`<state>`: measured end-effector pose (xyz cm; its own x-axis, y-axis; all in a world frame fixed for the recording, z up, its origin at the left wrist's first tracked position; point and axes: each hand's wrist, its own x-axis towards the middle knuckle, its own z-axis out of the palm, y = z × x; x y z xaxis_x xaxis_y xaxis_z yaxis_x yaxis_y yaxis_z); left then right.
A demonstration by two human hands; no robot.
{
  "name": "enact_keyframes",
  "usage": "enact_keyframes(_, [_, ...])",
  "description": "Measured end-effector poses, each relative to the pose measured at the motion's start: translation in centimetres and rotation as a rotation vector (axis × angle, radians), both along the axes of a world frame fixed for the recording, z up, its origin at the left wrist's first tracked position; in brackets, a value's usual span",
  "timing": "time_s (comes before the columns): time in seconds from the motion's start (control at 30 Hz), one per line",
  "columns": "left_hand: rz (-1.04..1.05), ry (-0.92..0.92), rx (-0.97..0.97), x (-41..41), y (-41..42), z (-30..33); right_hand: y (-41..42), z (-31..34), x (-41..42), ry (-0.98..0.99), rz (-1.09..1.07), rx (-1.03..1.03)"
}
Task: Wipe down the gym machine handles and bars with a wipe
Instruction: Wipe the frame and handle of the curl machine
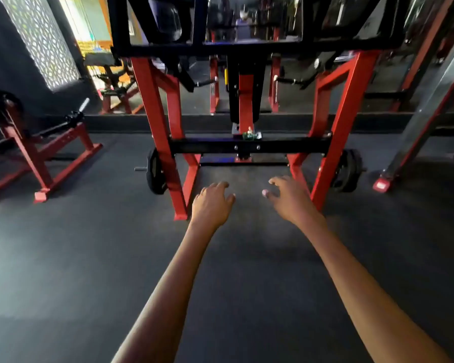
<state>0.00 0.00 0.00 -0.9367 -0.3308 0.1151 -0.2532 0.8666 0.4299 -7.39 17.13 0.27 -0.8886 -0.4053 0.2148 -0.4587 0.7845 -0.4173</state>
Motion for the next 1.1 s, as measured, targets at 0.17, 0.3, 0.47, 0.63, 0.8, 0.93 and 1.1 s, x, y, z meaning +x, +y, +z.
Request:
enact_keyframes(0.17, [-0.013,-0.089,0.04,-4.4,-1.5,-4.8,-2.5,-4.5,-4.1,-0.057,0.014,0.095])
enact_keyframes(0.3, [-0.043,-0.168,0.017,-10.9,-2.8,-7.4,-4.6,-7.4,-10.8,-0.072,0.05,0.158])
enact_keyframes(0.47, [-0.033,-0.231,-0.004,-21.3,-5.2,-8.9,-7.2,-9.1,-21.7,-0.109,0.071,0.199])
enact_keyframes(0.63, [-0.007,-0.187,0.016,-32.8,-7.8,-8.4,-10.0,-9.4,-33.7,-0.13,0.081,0.195])
enact_keyframes(0.8, [0.0,-0.202,0.05,-43.0,-10.9,-9.2,-12.9,-10.6,-44.6,-0.194,0.092,0.262])
enact_keyframes(0.93, [-0.02,-0.202,0.077,-51.7,-13.7,-10.8,-15.9,-12.2,-54.1,-0.233,0.105,0.313])
enact_keyframes(1.1, [-0.062,-0.251,0.104,-63.2,-17.6,-12.7,-19.8,-13.7,-65.3,-0.287,0.097,0.343])
